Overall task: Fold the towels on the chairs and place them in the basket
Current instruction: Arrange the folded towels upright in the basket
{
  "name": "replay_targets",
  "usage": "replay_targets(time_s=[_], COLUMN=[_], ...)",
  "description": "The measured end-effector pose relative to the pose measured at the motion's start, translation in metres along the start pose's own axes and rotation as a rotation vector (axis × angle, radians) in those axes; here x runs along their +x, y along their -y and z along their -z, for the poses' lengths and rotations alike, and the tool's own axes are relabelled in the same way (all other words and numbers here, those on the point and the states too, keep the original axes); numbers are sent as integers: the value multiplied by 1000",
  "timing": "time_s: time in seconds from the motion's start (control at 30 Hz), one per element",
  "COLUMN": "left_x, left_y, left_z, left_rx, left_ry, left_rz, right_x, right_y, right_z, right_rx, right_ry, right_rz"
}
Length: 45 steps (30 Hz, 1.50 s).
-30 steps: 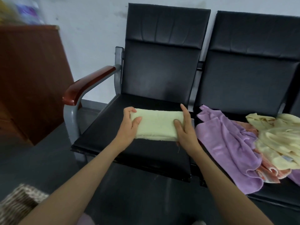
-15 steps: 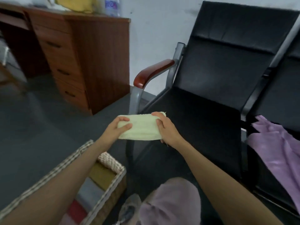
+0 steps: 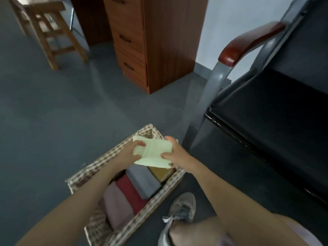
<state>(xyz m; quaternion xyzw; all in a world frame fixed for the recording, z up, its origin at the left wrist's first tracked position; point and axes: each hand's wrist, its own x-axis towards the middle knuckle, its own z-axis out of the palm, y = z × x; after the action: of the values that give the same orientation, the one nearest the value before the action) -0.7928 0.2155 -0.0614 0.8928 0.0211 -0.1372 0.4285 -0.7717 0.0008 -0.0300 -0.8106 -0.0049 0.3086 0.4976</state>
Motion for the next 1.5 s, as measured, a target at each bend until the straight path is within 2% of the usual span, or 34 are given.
replay_targets(time_s=[0.07,0.13,0.33,0.43,0.5,0.57,0.67,0.9,1.0,1.07,1.17,1.27,1.33,1.43,1.5], left_x=[2,2,-12,-15,-15,-12,-2,-1,-9,-18,-30,-36,-33,-25,-20], left_y=[27,49,95,121,134,140,149,155,160,161,155,151,148,137,128], left_z=[-5,-11,-32,-39,-43,-44,-50,-60,-66,-79,-100,-113,-119,-123,-119], left_rx=[131,193,231,280,268,460,446,178,183,273,431,287,301,364,366], left_ry=[56,89,91,150,177,139,117,92,48,16,118,159,186,239,278], left_rz=[-2,33,196,286,282,192,246,491,584,600,500,552,591,654,703], right_x=[8,17,51,59,65,68,71,74,80,84,88,92,92,87,84], right_y=[-10,-19,-39,-55,-69,-77,-85,-88,-86,-84,-82,-85,-91,-95,-89], right_z=[-18,-34,-108,-137,-147,-157,-170,-174,-172,-165,-151,-143,-142,-141,-139], right_rx=[-39,-118,-20,-68,-60,-94,-202,-399,-343,-443,-618,-778,-862,-879,-823], right_ry=[75,64,64,144,176,207,241,276,222,200,266,359,406,434,384], right_rz=[-73,-116,-498,-553,-585,-613,-612,-543,-508,-446,-374,-335,-335,-299,-216])
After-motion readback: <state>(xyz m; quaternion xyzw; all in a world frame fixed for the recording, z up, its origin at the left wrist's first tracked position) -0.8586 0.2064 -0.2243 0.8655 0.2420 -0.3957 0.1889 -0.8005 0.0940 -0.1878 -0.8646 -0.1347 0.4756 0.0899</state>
